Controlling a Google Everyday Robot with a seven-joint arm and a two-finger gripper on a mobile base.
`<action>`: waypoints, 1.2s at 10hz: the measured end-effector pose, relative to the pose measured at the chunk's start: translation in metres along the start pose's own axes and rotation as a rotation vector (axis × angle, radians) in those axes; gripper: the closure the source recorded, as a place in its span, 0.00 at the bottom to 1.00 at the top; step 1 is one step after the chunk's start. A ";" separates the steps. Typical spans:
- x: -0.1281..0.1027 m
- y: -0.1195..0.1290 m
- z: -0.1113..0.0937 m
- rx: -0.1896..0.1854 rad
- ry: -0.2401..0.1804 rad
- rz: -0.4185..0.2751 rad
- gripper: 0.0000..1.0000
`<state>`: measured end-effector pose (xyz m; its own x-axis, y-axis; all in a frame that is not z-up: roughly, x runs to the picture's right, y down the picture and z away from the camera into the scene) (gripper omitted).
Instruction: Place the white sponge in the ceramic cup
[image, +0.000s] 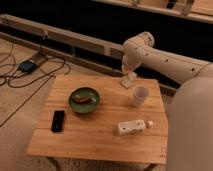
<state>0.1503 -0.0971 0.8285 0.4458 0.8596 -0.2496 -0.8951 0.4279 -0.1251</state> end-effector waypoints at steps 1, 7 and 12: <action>0.009 -0.010 -0.003 0.023 0.008 0.001 1.00; 0.069 -0.055 -0.002 0.106 0.024 0.043 1.00; 0.079 -0.050 0.018 0.137 0.024 0.013 0.69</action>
<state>0.2300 -0.0449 0.8323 0.4329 0.8590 -0.2733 -0.8917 0.4525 0.0100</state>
